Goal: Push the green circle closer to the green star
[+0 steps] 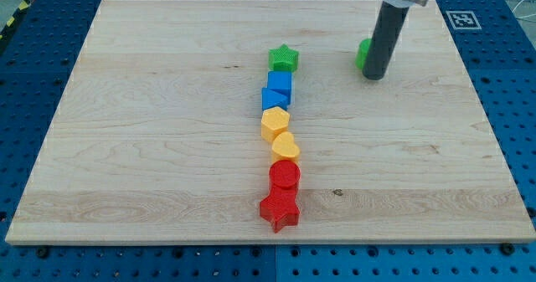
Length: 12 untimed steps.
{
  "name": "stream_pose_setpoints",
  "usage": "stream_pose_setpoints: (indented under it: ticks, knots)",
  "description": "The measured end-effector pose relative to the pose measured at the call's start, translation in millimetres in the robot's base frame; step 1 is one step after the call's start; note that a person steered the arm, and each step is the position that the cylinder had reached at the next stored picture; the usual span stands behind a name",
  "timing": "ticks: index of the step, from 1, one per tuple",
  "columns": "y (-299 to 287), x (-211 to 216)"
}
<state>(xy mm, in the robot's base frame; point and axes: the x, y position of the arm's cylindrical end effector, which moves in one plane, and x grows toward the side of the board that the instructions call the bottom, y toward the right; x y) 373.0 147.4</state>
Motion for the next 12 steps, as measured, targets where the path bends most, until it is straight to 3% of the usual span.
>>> stream_pose_setpoints:
  ticks: [3,4,6,9,12]
  knots:
    - [31.0,9.6]
    - [34.3,-15.4]
    - [20.9,-60.2]
    - [-35.3,-63.7]
    - [-19.9,-73.9]
